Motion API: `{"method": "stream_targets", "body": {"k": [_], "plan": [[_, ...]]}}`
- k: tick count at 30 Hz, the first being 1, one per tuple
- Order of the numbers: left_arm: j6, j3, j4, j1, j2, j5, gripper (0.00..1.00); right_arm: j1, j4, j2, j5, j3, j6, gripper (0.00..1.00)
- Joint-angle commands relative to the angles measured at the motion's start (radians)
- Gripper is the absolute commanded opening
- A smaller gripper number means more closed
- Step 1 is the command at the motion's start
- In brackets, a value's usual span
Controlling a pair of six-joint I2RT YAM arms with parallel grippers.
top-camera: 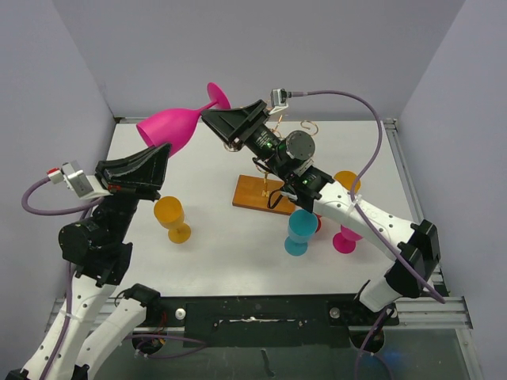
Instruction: Place the wine glass upside down on the wine glass rack
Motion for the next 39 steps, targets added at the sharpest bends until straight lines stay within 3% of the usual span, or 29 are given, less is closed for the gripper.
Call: {"method": "stream_targets", "body": {"k": [1,5,26,36,39], "plan": [[-0.011,0.002,0.07,-0.001,0.006,0.032,0.0,0.008,0.102,0.007,-0.019,0.07,0.094,0.39],[-0.019,-0.002,0.072,-0.002,0.009,0.044,0.0,0.008,0.106,0.014,-0.033,0.076,0.117,0.31],[-0.005,-0.015,-0.007,-0.002,-0.018,0.194,0.0,0.008,0.117,0.022,0.0,0.071,0.143,0.29],[0.012,-0.012,-0.06,-0.002,-0.024,0.201,0.0,0.008,0.094,0.005,0.039,0.066,0.084,0.01],[0.012,-0.008,-0.078,-0.002,-0.023,0.192,0.0,0.007,0.106,-0.002,0.053,0.057,0.039,0.0]]}}
